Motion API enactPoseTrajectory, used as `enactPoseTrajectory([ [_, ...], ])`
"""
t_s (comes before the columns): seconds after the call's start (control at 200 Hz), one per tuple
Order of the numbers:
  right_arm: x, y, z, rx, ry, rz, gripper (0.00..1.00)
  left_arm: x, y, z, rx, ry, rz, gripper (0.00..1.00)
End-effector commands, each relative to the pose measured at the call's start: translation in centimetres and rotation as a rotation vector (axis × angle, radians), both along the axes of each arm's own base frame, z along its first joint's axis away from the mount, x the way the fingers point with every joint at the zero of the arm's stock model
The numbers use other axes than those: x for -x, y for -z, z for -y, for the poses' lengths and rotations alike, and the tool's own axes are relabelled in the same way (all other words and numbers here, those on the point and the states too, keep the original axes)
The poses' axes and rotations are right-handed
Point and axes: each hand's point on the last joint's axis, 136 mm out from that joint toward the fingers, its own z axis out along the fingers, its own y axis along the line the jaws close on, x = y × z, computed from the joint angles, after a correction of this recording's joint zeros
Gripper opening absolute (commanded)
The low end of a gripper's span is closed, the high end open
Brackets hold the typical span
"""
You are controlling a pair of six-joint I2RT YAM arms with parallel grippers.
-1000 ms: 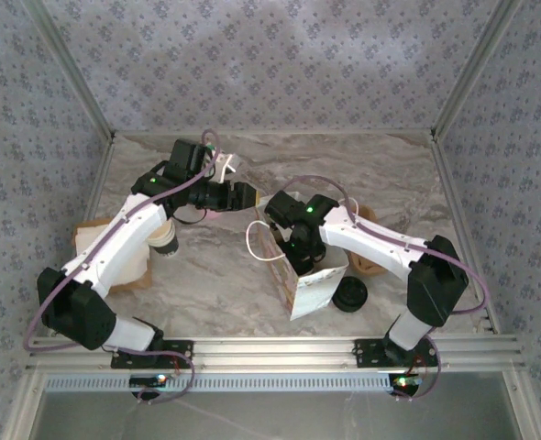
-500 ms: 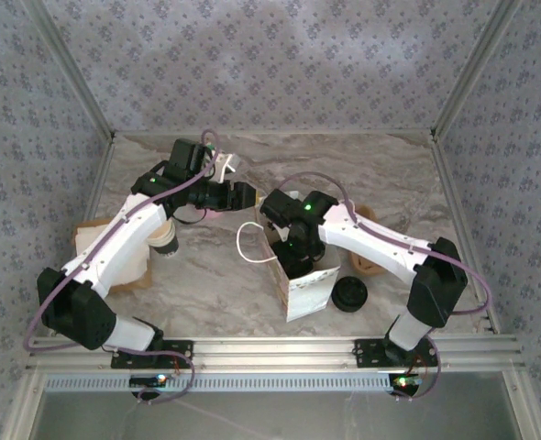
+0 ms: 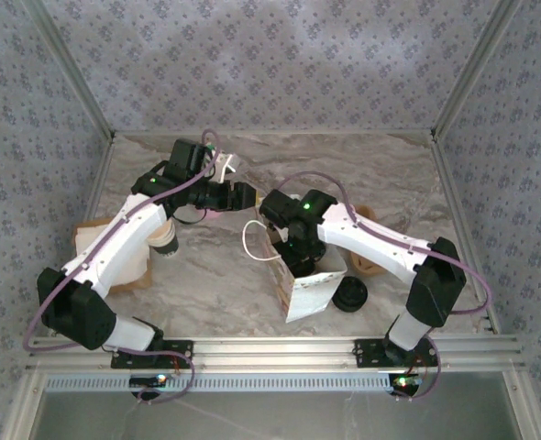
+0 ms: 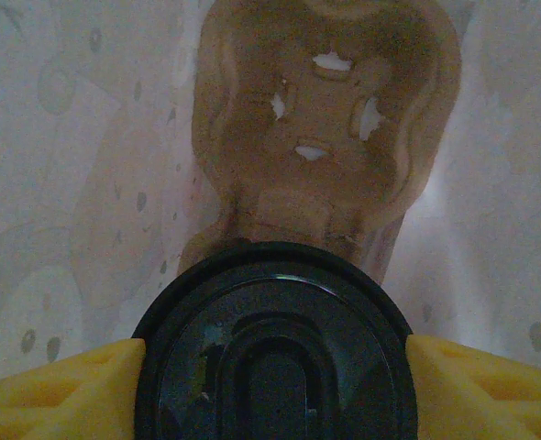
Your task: Pack the takeout coffee
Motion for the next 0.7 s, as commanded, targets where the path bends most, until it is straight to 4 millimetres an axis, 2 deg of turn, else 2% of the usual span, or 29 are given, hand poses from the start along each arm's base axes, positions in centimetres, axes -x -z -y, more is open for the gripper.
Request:
enactPoseTrajectory([
  [0.0, 1.0, -0.4, 0.6, 0.037, 0.005, -0.035, 0.71, -0.2, -0.5, -0.4, -0.013, -0.002, 0.02, 0.55],
  [0.41, 1.0, -1.3, 0.7, 0.037, 0.006, -0.02, 0.71, -0.1, -0.4, -0.4, -0.014, -0.002, 0.016, 0.55],
  [0.695, 1.6, 0.0, 0.6, 0.034, 0.004, -0.059, 0.71, -0.1, -0.3, -0.4, -0.017, -0.004, 0.017, 0.55],
])
